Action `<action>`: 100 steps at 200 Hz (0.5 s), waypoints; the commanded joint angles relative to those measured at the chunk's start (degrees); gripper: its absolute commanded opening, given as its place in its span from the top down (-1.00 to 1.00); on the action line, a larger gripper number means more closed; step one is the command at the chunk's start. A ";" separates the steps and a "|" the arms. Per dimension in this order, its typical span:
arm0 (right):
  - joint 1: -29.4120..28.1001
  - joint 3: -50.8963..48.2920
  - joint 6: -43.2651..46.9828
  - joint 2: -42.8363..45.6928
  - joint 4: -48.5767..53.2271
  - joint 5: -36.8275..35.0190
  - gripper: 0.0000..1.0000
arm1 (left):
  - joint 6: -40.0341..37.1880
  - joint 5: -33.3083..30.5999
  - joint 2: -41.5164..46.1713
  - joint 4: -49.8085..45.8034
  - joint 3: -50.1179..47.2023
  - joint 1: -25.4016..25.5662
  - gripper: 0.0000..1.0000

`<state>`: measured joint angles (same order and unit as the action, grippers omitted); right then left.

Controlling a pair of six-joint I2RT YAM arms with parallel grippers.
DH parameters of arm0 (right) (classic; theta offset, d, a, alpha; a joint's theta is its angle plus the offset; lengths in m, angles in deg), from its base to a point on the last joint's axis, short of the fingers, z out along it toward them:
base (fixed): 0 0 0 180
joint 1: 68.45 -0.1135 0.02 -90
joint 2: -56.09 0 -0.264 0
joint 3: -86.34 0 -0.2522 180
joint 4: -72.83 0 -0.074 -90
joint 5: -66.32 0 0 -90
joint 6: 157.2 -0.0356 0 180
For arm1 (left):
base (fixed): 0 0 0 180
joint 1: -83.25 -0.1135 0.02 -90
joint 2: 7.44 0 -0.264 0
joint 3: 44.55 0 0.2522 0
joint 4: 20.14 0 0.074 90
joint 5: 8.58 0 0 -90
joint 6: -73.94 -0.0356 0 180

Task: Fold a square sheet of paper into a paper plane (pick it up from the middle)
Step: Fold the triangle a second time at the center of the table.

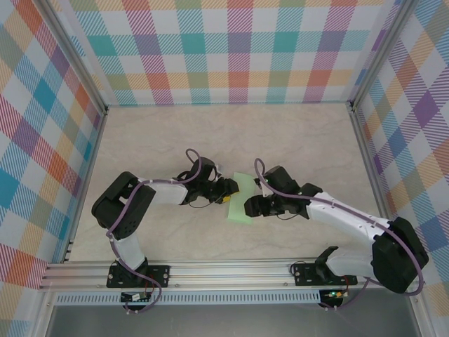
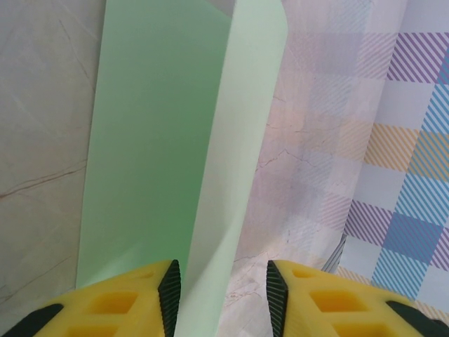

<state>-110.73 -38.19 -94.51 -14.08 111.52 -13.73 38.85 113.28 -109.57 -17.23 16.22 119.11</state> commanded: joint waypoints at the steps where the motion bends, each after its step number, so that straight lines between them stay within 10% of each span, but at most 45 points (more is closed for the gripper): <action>1: -3.48 2.65 3.59 0.46 1.93 -3.98 -0.12 | 0.68 -0.74 0.68 -0.24 0.55 0.27 0.29; 100: -20.51 8.81 4.29 -9.96 0.92 -26.39 -0.23 | 1.65 -0.87 1.05 -0.28 0.24 0.35 0.53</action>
<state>-128.57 -31.78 -90.44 -22.12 112.41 -31.23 39.86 112.43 -109.57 -17.25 16.22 119.15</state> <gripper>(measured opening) 0.608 0.251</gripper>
